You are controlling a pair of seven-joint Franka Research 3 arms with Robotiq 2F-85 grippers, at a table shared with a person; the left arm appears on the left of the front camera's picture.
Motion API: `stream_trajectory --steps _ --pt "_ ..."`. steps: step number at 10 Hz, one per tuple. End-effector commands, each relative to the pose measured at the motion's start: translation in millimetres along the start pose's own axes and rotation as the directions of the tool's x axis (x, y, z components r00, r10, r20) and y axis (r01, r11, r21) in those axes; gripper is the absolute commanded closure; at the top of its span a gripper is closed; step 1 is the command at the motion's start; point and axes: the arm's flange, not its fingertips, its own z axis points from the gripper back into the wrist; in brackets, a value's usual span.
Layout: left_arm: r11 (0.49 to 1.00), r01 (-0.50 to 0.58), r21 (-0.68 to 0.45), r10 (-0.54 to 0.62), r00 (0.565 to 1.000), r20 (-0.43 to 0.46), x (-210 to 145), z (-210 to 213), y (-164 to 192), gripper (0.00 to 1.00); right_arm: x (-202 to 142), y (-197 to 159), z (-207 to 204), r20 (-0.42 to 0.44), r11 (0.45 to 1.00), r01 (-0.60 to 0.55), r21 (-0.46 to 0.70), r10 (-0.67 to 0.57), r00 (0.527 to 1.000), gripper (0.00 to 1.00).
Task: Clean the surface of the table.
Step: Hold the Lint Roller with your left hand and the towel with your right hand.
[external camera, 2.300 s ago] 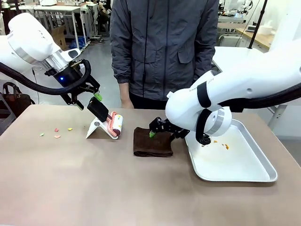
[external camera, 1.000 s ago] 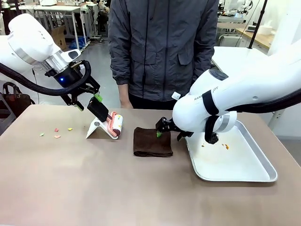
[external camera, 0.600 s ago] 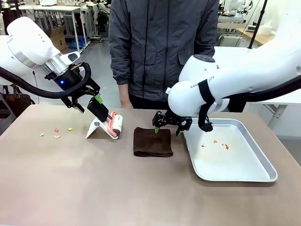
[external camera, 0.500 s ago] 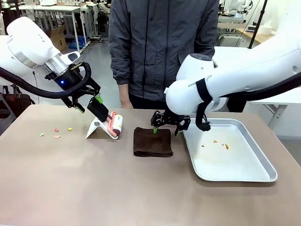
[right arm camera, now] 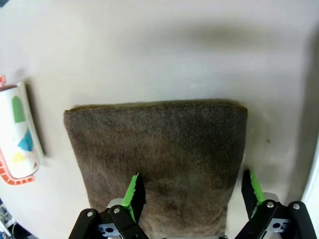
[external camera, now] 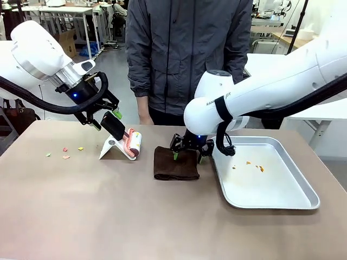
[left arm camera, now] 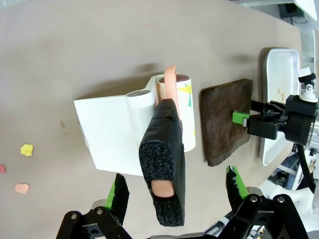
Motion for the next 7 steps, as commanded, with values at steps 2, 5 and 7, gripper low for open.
stream_trajectory --steps 2,5,7 --pt "1.0 0.01 -0.007 -0.01 1.0 0.003 2.3 -3.7 -0.2 0.0 3.4 9.9 1.7 0.023 0.998 0.025 -0.062 -0.024 0.999 0.0" --pt "1.0 0.012 -0.002 -0.012 0.998 0.059 3.9 -7.9 -3.3 0.88 1.8 9.8 -1.3 -0.002 0.999 -0.003 -0.052 0.002 1.0 0.8" --pt "1.0 0.012 0.003 -0.012 0.999 0.052 4.1 -8.2 -3.8 1.0 1.9 10.3 0.1 -0.001 0.999 -0.006 -0.045 0.006 1.0 1.0"
